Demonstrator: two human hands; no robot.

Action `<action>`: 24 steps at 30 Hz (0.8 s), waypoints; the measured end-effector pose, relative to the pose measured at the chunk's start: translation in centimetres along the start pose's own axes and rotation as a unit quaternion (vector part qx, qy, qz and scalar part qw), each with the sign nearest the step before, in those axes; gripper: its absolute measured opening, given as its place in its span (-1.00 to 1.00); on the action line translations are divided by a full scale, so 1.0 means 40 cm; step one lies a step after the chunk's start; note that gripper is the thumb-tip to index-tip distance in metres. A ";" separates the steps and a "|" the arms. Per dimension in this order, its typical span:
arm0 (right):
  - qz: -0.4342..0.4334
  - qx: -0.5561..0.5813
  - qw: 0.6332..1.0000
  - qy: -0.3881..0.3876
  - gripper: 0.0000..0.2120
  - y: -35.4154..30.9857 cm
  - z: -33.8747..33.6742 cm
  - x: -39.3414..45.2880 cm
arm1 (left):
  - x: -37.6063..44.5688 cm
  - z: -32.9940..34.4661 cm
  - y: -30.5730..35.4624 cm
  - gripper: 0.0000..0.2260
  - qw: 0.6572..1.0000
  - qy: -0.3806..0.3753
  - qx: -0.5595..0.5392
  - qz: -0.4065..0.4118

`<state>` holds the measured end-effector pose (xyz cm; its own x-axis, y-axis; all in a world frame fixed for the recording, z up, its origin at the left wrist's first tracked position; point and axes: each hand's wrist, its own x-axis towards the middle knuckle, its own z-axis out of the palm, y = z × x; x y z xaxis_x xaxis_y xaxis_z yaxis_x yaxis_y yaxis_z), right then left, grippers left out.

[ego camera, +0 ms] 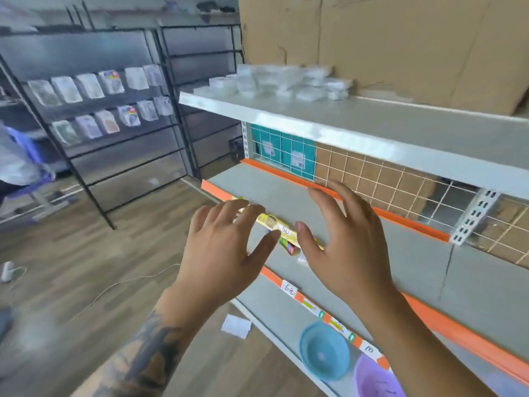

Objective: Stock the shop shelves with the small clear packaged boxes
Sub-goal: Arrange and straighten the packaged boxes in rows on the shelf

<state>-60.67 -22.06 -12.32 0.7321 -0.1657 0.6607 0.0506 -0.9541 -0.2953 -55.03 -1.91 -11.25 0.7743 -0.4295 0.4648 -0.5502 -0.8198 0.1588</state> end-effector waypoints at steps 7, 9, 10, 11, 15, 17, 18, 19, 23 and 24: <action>0.009 0.005 1.000 0.016 -0.53 0.033 0.191 0.202 | 0.219 0.088 -0.147 -0.54 1.000 -0.018 0.006 -0.009; 0.009 -0.003 1.000 0.020 -0.53 0.039 0.224 0.266 | 0.275 0.101 -0.185 -0.54 1.000 -0.016 0.005 -0.010; 0.008 -0.006 1.000 0.023 -0.53 0.040 0.239 0.297 | 0.304 0.106 -0.203 -0.55 1.000 -0.015 0.004 -0.011; 0.005 -0.009 1.000 0.027 -0.53 0.040 0.252 0.327 | 0.333 0.108 -0.219 -0.54 1.000 -0.015 0.003 -0.011; -0.012 -0.038 0.998 0.051 -0.54 0.038 0.292 0.443 | 0.462 0.113 -0.281 -0.52 1.000 0.003 0.007 0.007; -0.013 -0.067 0.997 0.047 -0.53 0.036 0.307 0.503 | 0.533 0.115 -0.309 -0.54 0.999 0.025 0.002 0.027; -0.010 -0.082 0.996 0.041 -0.52 0.035 0.315 0.533 | 0.569 0.117 -0.323 -0.55 0.999 0.036 0.001 0.038; -0.006 -0.094 0.995 0.035 -0.51 0.032 0.323 0.562 | 0.605 0.120 -0.339 -0.54 0.998 0.044 0.003 0.049; 0.015 -0.130 0.991 0.016 -0.48 0.017 0.353 0.688 | 0.762 0.136 -0.409 -0.52 0.996 0.053 -0.006 0.069; 0.025 -0.144 0.989 0.006 -0.47 0.015 0.362 0.723 | 0.804 0.139 -0.426 -0.52 0.996 0.053 -0.005 0.075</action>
<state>-29.62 -23.82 -3.39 0.7206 -0.2155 0.6590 -0.1821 -0.9759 -0.1201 -19.03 -3.86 -3.87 0.6456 -0.5048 0.5731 -0.6614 -0.7447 0.0892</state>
